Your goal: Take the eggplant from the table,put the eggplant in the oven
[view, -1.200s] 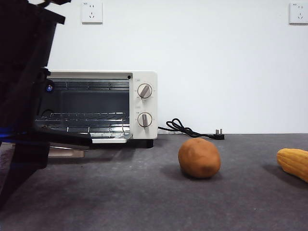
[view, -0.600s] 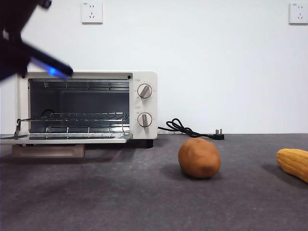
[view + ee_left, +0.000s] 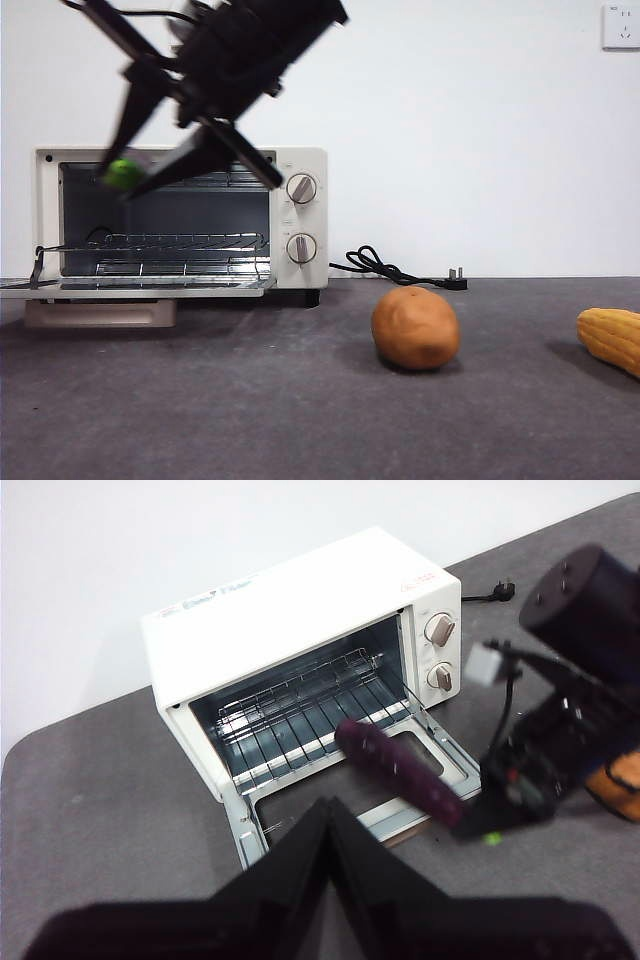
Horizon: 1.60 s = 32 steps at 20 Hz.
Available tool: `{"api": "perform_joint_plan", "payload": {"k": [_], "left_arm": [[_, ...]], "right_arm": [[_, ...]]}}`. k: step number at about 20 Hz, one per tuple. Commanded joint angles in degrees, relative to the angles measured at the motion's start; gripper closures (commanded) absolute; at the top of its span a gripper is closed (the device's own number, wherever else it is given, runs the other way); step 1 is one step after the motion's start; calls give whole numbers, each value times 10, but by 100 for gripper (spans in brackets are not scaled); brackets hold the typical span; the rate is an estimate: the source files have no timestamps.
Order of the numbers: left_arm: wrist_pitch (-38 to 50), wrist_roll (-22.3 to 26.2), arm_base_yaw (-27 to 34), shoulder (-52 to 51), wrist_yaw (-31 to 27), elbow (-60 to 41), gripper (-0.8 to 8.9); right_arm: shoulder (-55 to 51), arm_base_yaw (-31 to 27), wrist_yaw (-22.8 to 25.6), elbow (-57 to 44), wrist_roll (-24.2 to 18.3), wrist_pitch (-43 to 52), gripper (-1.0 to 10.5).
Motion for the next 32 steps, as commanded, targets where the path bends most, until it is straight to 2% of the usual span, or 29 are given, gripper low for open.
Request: {"api": "perform_joint_plan", "payload": {"k": [1,3,8,11,21,24,32], "left_arm": [[2,4,-2,-1,-2,-1,819],[1,0,-2,1,-1,-1,819],[1,0,-2,9,-1,-1,819],[-10,0,-2,14,-1,-1,819],[-34,0,-2,16,-2,-1,819],[-34,0,-2,16,-2,-1,819],[-41,0,-2,16,-1,-1,819]], "right_arm": [[12,-30,-35,-4,36,36,956],[19,-50,-54,-4,58,61,957],[56,-73,-76,-4,79,111,957],[87,-80,-87,12,118,170,957],[234,-90,-80,234,185,152,957],[256,-92,-40,254,199,153,957],[258,-95,102,254,192,156,934]]}}
